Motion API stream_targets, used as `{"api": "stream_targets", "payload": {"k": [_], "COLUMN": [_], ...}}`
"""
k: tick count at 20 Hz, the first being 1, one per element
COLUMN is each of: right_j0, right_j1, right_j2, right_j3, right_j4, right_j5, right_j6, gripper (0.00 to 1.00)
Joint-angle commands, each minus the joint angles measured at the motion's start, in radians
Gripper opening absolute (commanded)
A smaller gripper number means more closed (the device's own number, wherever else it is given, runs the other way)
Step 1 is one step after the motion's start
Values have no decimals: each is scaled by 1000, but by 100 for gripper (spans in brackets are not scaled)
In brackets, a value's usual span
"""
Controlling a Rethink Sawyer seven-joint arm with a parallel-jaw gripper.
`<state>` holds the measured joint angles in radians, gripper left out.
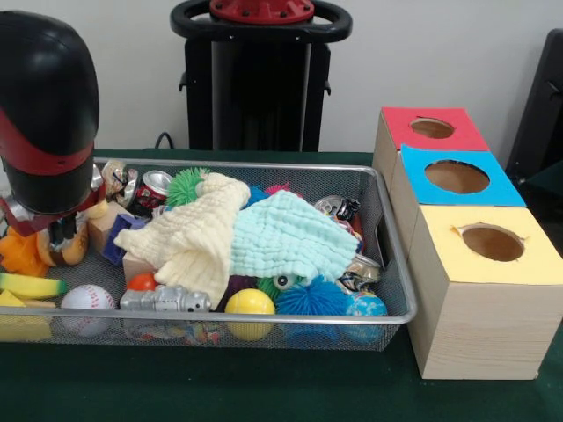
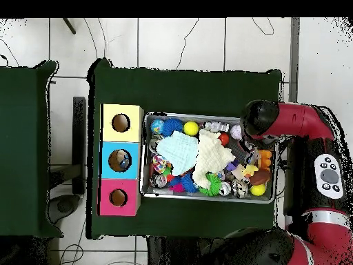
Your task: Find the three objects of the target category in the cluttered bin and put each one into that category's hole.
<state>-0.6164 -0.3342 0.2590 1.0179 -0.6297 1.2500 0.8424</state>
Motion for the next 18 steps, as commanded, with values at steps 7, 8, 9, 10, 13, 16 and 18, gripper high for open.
{"api": "stream_targets", "payload": {"k": [7, 8, 9, 10, 13, 16, 18], "right_j0": [-90, -94, -104, -108, -120, -132, -142], "right_j1": [-66, -77, -94, -105, -139, -172, -200], "right_j2": [125, 132, 135, 138, 149, 165, 174], "right_j3": [80, 88, 102, 113, 151, 187, 208], "right_j4": [53, 61, 67, 69, 89, 118, 140], "right_j5": [68, 74, 76, 78, 71, 68, 78], "right_j6": [-316, -316, -323, -324, -310, -289, -282], "gripper": [0, 0, 0, 0, 0, 0, 0]}}
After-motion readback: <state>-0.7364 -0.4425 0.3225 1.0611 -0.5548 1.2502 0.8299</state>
